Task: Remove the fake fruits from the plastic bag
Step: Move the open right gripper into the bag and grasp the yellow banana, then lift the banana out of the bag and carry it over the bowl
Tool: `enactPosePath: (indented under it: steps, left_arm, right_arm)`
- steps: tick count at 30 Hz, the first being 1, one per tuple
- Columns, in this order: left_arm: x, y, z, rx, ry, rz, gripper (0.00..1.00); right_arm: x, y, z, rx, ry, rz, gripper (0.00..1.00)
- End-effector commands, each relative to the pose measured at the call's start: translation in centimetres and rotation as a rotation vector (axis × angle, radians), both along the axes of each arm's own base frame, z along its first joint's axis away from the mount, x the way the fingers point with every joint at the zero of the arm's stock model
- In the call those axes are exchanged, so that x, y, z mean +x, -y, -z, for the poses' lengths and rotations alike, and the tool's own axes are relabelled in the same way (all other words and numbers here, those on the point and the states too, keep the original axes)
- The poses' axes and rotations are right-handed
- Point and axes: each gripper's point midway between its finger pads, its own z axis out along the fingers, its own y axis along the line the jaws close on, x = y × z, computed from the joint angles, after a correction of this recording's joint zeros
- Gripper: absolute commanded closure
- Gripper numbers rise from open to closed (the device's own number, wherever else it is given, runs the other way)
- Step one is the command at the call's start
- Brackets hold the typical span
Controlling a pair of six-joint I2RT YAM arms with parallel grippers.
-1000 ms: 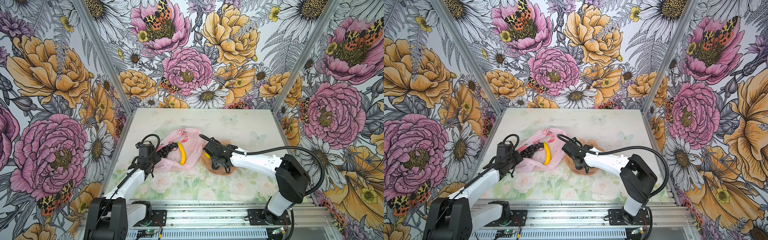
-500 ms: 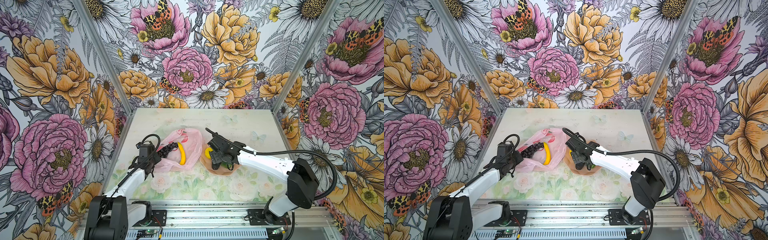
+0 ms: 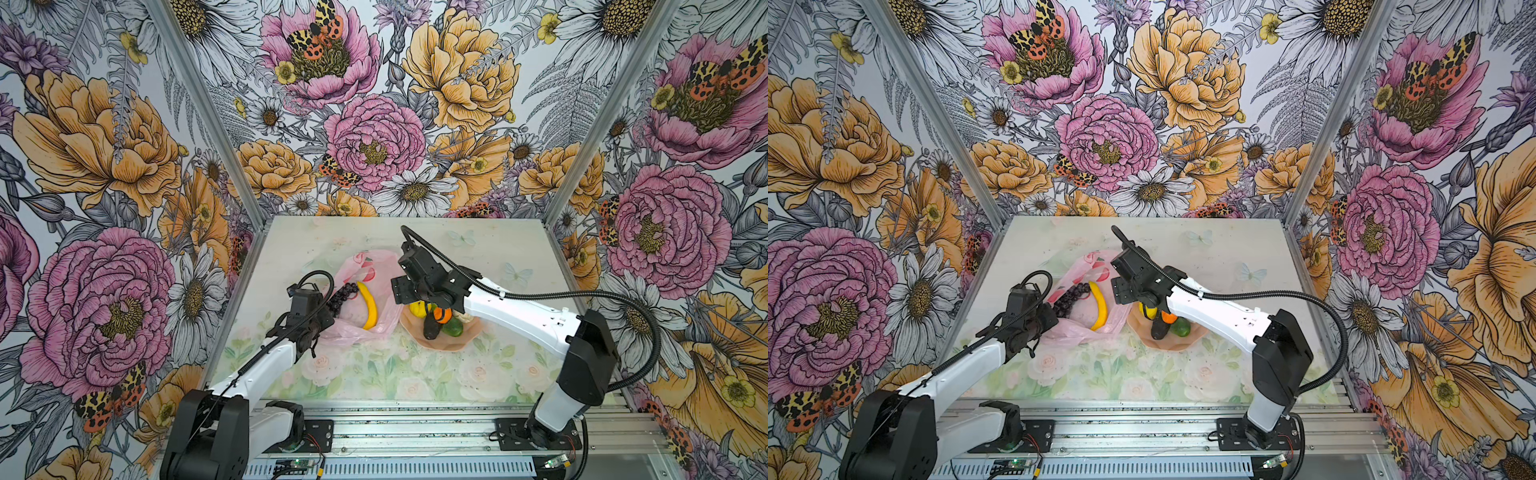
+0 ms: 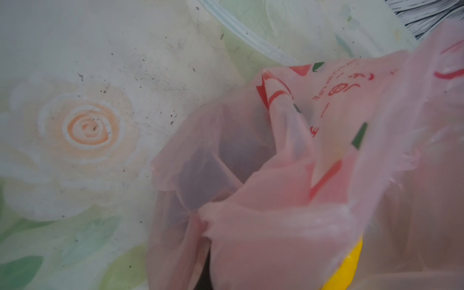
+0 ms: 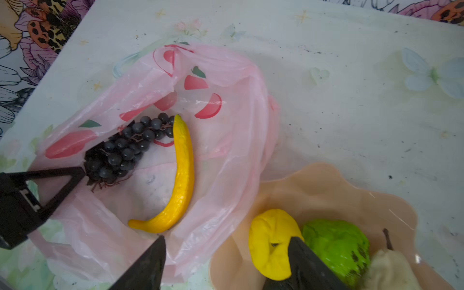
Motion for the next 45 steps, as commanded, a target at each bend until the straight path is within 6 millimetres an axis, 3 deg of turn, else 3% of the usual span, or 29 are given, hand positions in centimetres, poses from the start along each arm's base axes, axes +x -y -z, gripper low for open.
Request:
enactPosePath:
  steps: [1, 4, 15, 22, 26, 36, 39, 45]
  left_arm:
    - [-0.3, 0.0, -0.1, -0.004, 0.000, -0.025, 1.00]
    - [-0.3, 0.1, -0.1, -0.007, 0.002, -0.023, 1.00]
    - [-0.3, 0.5, 0.2, -0.022, -0.007, -0.015, 1.00]
    - [-0.3, 1.4, 0.0, -0.042, 0.003, 0.001, 1.00]
    - [-0.5, 1.7, 0.3, -0.041, -0.006, 0.006, 1.00]
    - [-0.4, 2.1, 0.6, -0.045, -0.005, 0.009, 1.00]
    - [-0.4, 2.1, 0.6, -0.039, -0.003, 0.010, 1.00]
    - [-0.6, 1.6, 0.4, -0.008, 0.003, -0.019, 1.00]
  right_arm:
    - [0.2, -4.9, 1.4, 0.065, -0.043, -0.072, 0.25]
    - [0.8, -6.6, 4.0, 0.049, -0.088, -0.088, 0.28]
    - [1.0, -7.9, 10.8, -0.006, -0.201, -0.062, 0.35]
    - [2.0, -8.5, 13.3, -0.039, -0.212, -0.052, 0.42]
    - [2.8, -8.5, 14.4, -0.015, -0.262, -0.035, 0.51]
    - [3.7, -8.5, 13.9, -0.019, -0.253, -0.033, 0.71]
    - [3.9, -8.5, 12.3, -0.002, -0.229, -0.032, 0.74]
    - [4.0, -8.0, 7.4, 0.062, -0.173, -0.023, 0.74]
